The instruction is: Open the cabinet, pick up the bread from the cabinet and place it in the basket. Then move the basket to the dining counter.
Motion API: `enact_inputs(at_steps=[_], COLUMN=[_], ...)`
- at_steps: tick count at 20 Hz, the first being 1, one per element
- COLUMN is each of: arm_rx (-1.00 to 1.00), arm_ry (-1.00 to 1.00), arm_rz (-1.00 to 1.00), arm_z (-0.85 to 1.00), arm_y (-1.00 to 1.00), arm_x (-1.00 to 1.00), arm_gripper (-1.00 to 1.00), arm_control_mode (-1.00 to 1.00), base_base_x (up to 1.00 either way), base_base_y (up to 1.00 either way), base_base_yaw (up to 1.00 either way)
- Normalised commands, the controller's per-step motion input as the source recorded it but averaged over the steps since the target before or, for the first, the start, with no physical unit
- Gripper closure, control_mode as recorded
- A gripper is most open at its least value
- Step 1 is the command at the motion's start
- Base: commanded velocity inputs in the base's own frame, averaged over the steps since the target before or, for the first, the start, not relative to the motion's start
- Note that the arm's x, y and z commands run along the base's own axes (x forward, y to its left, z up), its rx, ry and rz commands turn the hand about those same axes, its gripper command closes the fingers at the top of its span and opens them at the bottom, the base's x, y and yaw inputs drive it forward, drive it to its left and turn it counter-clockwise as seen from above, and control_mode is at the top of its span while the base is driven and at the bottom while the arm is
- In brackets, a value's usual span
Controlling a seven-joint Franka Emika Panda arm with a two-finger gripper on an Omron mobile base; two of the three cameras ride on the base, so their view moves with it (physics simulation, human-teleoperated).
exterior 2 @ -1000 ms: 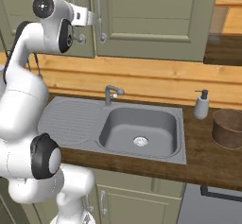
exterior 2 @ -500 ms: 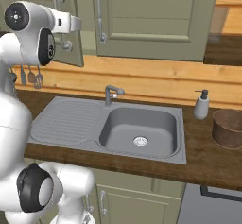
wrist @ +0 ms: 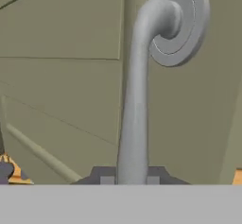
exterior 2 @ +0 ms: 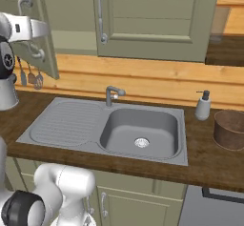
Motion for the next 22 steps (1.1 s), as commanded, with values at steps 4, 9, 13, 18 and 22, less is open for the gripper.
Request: enact_inputs(at_steps=[4, 9, 13, 18, 22], arm_rx=[-0.04, 0.00, 0.11, 0.14, 0.25], arm_ry=[0.03, 0.01, 0.04, 0.01, 0.00], arm_rz=[0.00, 0.10, 0.14, 0.13, 0.12], arm_z=[0.00, 0.00, -0.31, -0.31, -0.13], arm_y=[0.92, 0.99, -0.11, -0.49, -0.80], arm_x=[-1.00, -0.93, -0.26, -1.00, -0.71], arm_gripper=[1.00, 1.00, -1.00, -1.00, -1.00], arm_control_mode=[-1.00, -1.00, -1.00, -1.00, -1.00], base_base_x=[0.00, 0.00, 0.00, 0.00, 0.00], base_base_y=[0.00, 0.00, 0.00, 0.00, 0.00], base_base_yaw=[0.00, 0.00, 0.00, 0.00, 0.00])
